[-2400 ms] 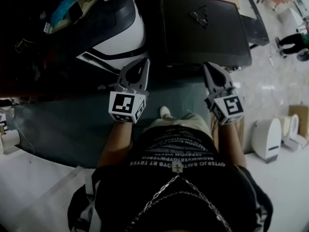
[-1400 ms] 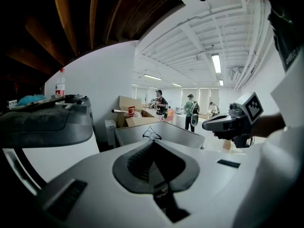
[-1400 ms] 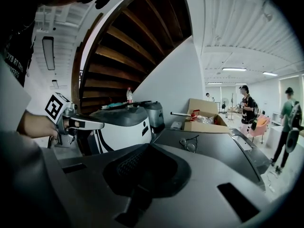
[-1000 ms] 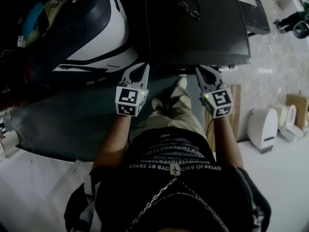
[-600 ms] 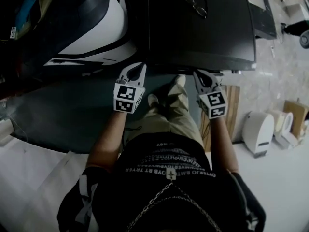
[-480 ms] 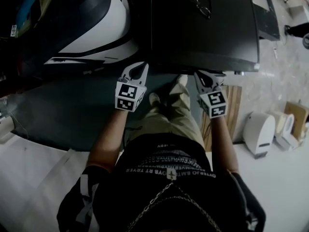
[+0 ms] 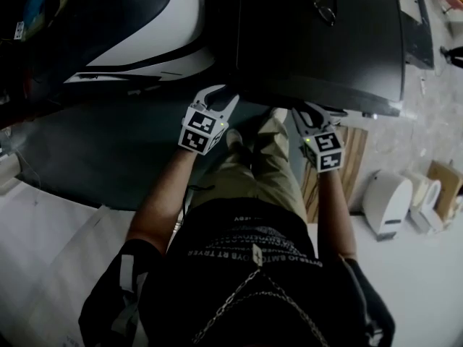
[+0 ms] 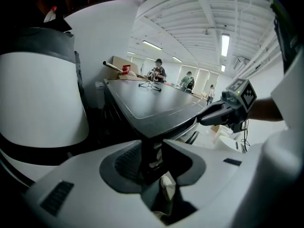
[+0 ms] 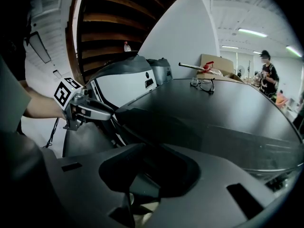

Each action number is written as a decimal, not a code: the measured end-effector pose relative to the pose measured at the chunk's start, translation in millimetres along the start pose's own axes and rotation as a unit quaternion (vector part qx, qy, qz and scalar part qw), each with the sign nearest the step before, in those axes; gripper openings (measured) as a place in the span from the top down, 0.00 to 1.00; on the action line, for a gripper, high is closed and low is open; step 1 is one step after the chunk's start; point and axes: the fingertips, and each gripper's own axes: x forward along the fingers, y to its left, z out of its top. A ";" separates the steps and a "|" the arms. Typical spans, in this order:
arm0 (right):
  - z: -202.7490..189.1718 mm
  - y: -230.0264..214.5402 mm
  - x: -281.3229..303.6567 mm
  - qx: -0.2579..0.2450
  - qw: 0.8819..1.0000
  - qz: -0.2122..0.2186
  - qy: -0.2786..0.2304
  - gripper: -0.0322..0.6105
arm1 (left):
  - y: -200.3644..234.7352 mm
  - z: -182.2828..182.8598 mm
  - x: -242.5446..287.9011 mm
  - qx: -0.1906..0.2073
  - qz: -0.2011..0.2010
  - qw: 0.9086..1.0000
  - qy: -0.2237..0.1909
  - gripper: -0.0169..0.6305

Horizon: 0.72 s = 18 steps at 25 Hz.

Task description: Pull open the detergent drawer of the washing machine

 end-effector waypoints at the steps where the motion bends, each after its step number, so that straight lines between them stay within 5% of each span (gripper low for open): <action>1: 0.6 0.5 0.9 0.000 1.000 0.002 -0.002 0.83 | 1.7 0.0 -0.7 -0.002 -0.001 1.000 -0.001 0.79; 18: -4.7 4.3 4.9 0.008 0.999 -0.004 0.040 0.80 | -5.1 -5.6 1.9 -0.009 -0.027 0.999 0.041 0.76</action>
